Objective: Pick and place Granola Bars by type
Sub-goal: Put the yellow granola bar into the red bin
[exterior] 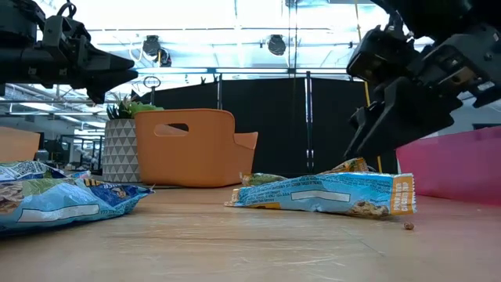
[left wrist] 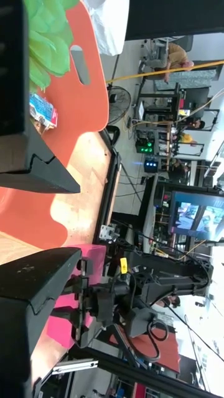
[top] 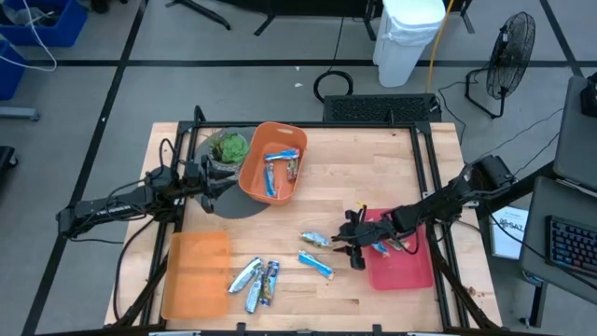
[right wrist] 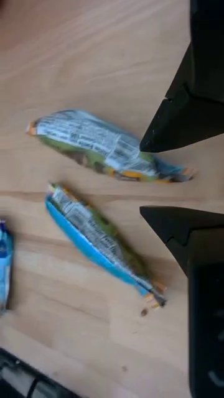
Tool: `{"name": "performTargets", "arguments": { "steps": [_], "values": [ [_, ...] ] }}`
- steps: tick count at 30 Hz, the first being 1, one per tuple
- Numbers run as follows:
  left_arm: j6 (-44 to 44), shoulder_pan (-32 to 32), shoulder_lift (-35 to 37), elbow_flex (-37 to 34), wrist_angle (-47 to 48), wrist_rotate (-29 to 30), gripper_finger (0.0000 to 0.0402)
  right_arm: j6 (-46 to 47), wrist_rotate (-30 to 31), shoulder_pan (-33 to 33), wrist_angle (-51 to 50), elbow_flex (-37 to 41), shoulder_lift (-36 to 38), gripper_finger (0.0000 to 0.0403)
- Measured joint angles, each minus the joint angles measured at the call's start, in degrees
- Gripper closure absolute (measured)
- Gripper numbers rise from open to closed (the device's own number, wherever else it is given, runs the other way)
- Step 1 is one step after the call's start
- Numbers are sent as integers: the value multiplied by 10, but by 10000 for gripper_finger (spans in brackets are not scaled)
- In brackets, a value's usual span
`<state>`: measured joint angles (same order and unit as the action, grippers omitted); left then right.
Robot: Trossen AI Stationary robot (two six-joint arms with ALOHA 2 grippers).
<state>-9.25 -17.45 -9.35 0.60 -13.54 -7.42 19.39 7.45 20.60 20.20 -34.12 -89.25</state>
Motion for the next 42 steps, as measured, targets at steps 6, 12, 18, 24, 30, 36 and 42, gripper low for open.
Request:
{"name": "performTargets", "arguments": {
  "steps": [6, 12, 18, 24, 30, 36, 42],
  "values": [
    [0, 0, 0, 0, -2, 0, 247, -2, 1, -3, 22, 0, -27, 261],
    [0, 0, 0, 0, 0, 0, 247, -5, 18, -9, 27, 0, -39, 263],
    [0, 0, 0, 0, 0, 0, 247, -35, 18, -11, 30, 0, -39, 310],
    [0, 0, 0, 0, 0, 0, 247, -71, 16, -11, 31, 0, -39, 395],
    [0, 0, 0, 0, 0, 0, 247, -81, 14, -11, 33, 0, -39, 400],
    [0, 0, 0, 0, 0, 0, 247, -82, 14, -11, 36, 0, -39, 401],
    [0, 0, 0, 0, 0, 0, 247, -91, 14, -11, 27, 0, -18, 402]
  ]
}}
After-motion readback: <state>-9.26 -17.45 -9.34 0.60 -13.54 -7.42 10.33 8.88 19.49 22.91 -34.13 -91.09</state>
